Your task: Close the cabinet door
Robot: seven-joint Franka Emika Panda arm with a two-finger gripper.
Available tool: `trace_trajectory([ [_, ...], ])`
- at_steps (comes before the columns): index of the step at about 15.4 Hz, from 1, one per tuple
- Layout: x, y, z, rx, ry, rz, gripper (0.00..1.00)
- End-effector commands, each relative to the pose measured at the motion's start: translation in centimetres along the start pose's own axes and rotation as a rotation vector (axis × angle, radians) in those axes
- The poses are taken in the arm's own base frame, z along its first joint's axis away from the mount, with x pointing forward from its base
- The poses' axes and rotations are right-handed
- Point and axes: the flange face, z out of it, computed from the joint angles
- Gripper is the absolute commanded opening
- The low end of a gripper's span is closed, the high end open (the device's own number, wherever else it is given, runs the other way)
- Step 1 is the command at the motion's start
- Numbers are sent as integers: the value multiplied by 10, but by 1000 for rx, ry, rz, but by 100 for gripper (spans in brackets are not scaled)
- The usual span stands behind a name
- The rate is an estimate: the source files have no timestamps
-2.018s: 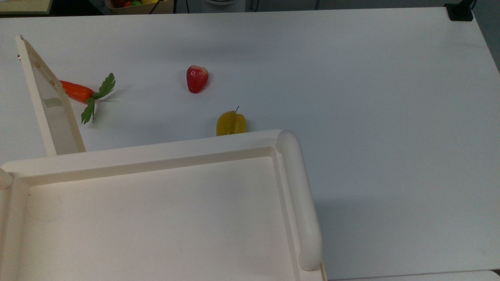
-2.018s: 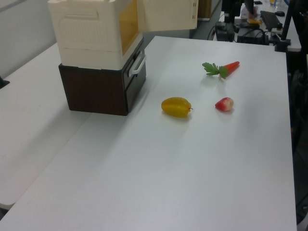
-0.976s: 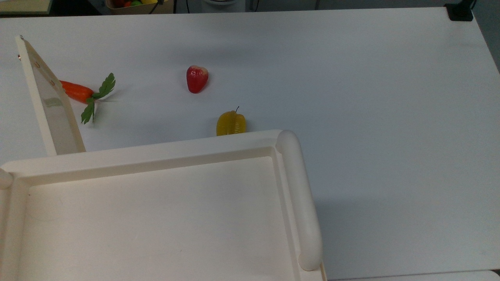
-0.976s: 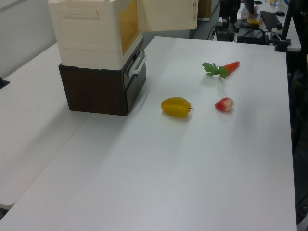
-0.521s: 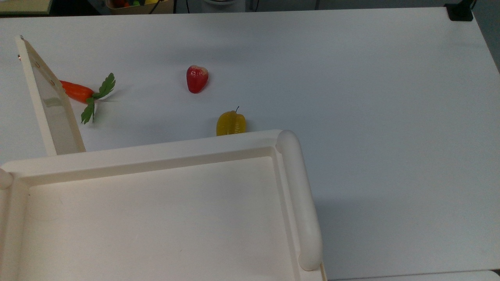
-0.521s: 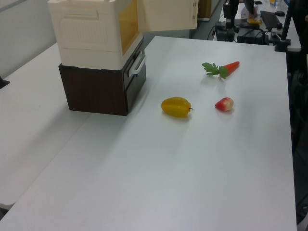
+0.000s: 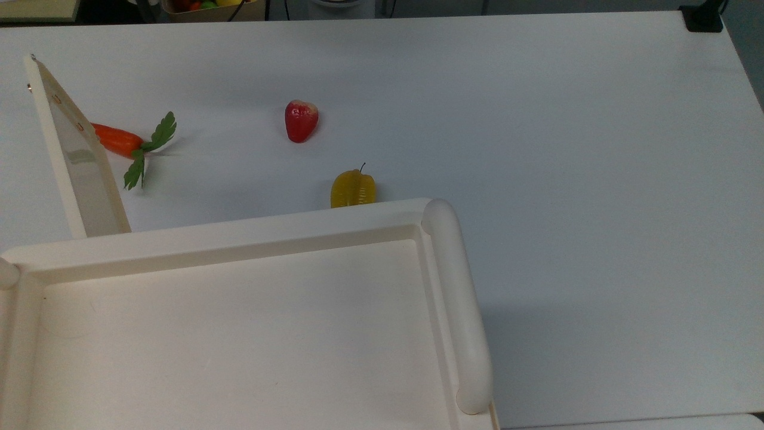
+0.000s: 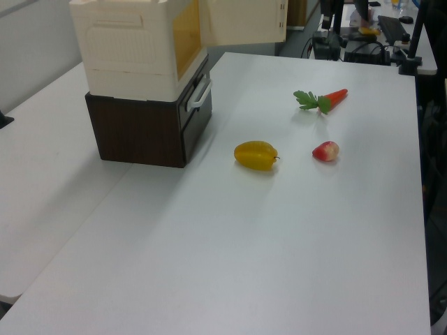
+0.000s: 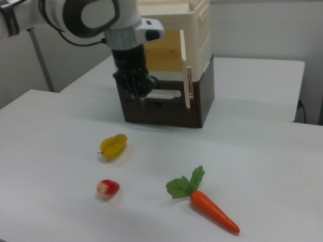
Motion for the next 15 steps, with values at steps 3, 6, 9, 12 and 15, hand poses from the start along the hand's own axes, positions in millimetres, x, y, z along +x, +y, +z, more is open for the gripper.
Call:
trace_trajectory([
  [3,-3,62,-10,-14,126,54,0],
  [6,5,91,-3,-15,209,123,0],
  [9,13,117,4,5,305,258,0],
  [12,29,125,11,18,408,356,0],
  [15,45,130,25,23,491,399,0],
])
